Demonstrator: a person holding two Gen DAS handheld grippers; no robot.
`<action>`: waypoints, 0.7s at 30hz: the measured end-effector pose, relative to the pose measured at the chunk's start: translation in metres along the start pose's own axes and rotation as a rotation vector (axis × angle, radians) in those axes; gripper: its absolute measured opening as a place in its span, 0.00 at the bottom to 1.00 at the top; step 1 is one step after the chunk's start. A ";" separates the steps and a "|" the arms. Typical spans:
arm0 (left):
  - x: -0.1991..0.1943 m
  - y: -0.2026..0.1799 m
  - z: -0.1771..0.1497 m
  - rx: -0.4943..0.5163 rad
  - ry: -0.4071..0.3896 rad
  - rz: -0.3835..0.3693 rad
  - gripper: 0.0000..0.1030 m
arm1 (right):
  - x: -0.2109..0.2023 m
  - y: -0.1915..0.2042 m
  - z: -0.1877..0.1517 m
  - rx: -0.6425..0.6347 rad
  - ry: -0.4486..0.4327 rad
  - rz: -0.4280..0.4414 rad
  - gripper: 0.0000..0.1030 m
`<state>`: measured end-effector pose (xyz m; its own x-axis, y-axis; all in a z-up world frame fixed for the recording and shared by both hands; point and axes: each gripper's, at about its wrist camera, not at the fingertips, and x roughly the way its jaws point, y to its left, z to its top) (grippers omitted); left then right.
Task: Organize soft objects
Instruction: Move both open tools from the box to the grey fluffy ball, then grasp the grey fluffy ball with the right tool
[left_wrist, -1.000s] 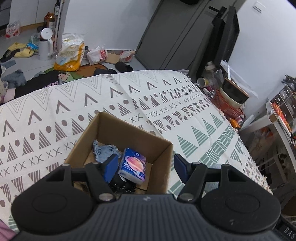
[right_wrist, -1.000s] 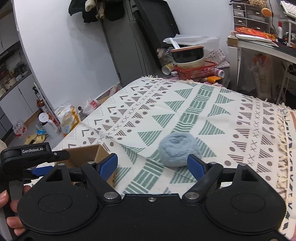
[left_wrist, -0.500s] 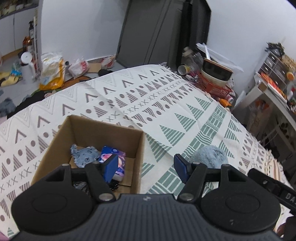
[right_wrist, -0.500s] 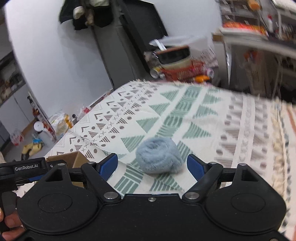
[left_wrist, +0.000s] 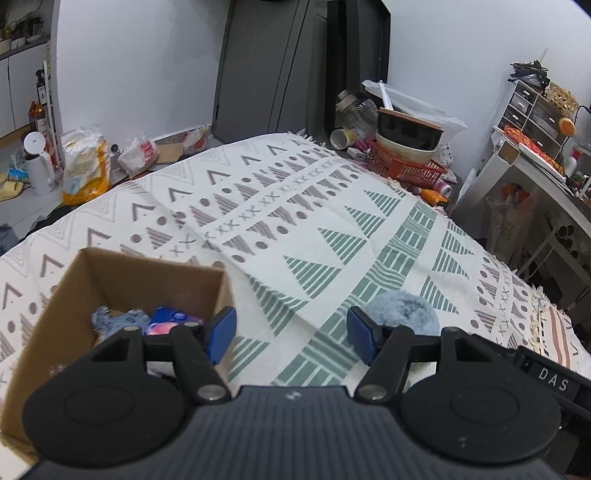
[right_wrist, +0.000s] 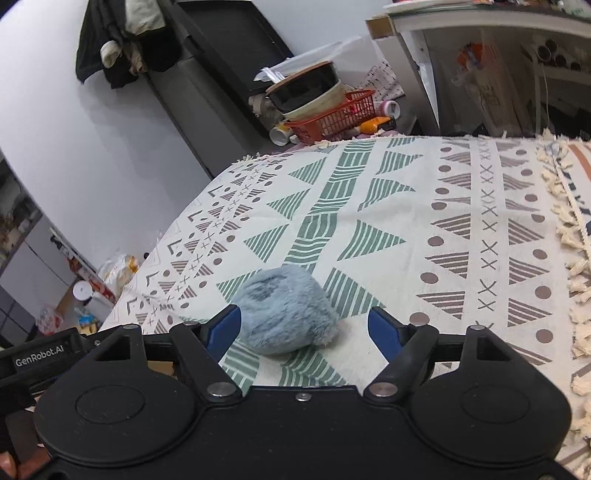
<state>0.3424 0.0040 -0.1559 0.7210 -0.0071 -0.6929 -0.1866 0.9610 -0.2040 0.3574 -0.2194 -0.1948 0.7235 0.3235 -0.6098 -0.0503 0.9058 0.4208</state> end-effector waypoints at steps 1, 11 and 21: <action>0.004 -0.003 -0.001 0.003 -0.006 0.000 0.63 | 0.003 -0.003 0.001 0.011 0.004 0.005 0.69; 0.033 -0.027 -0.008 0.022 0.004 -0.043 0.62 | 0.036 -0.027 0.004 0.108 0.053 0.083 0.60; 0.051 -0.042 -0.010 0.039 -0.029 -0.122 0.58 | 0.063 -0.037 0.002 0.168 0.072 0.135 0.57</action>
<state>0.3801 -0.0394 -0.1895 0.7556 -0.1175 -0.6444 -0.0706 0.9634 -0.2585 0.4067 -0.2332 -0.2477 0.6664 0.4630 -0.5845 -0.0238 0.7967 0.6040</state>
